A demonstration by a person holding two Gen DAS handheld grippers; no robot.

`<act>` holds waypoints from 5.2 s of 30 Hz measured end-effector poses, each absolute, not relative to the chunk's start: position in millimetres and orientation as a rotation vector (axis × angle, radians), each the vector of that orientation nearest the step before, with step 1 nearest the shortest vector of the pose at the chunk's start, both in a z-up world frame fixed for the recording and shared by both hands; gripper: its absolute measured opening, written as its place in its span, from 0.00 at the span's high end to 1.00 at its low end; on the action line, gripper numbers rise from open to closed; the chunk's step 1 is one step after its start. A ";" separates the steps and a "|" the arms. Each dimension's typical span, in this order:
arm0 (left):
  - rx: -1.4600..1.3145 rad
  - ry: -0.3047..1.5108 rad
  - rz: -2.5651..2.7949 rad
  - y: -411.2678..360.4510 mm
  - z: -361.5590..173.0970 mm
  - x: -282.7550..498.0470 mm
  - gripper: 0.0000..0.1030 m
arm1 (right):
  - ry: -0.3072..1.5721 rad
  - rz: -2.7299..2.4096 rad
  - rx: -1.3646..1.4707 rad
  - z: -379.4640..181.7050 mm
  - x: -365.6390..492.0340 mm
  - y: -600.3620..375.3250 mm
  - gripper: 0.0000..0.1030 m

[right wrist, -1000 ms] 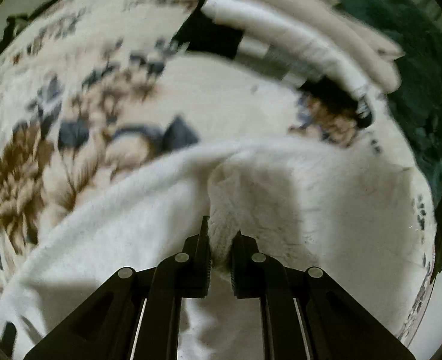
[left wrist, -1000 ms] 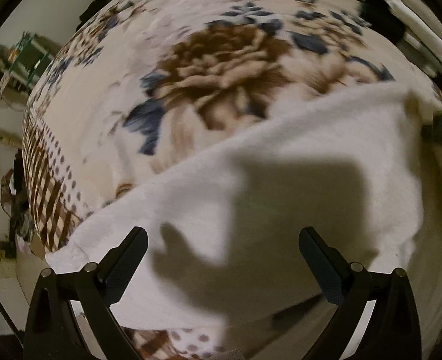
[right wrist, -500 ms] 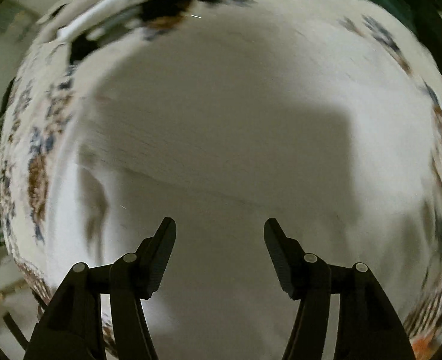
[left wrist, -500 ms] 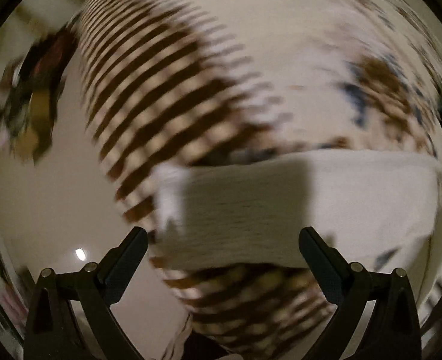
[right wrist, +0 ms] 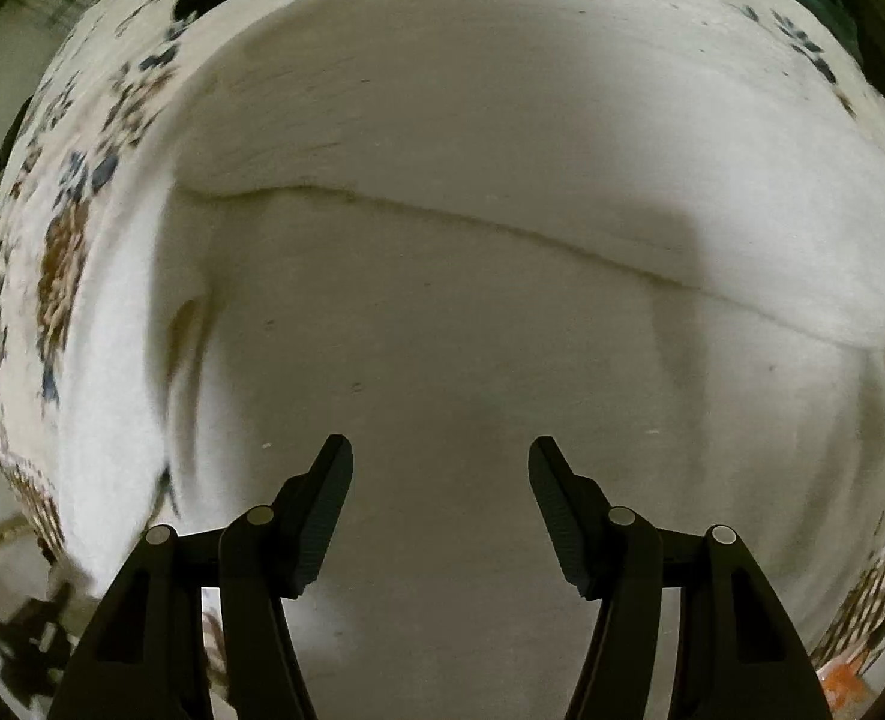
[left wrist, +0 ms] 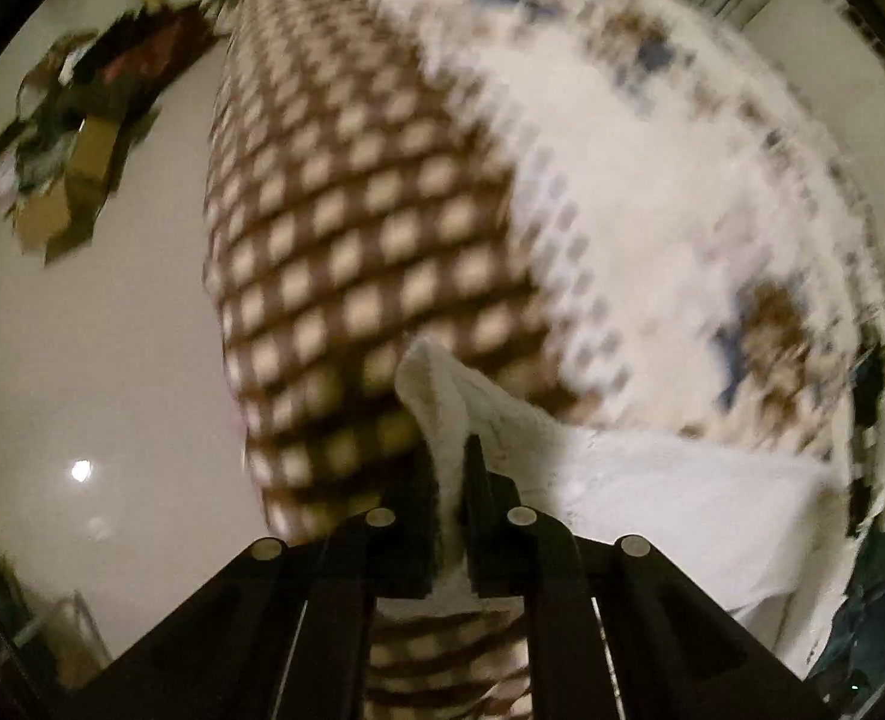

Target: Fold small clothes

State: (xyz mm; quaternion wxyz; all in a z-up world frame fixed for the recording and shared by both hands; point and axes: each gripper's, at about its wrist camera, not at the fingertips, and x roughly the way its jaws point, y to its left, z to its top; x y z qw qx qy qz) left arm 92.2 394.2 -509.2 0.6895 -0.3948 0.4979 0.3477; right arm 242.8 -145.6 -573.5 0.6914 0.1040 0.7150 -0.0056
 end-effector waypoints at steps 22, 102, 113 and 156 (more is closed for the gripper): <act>-1.241 1.005 0.753 396.9 -563.5 61.4 0.92 | 1.607 -0.094 0.170 -566.9 235.5 -132.6 0.39; -0.031 1.280 0.164 36.3 -530.4 442.2 0.22 | 1.379 -0.344 0.527 -539.6 312.8 -457.8 0.53; -0.022 1.284 0.119 39.7 -531.5 428.4 0.22 | 1.524 -0.295 0.525 -567.7 323.5 -451.1 0.53; -0.117 1.462 -0.315 -274.9 -488.7 90.2 0.95 | 1.649 0.099 0.803 -612.4 405.4 -540.3 0.96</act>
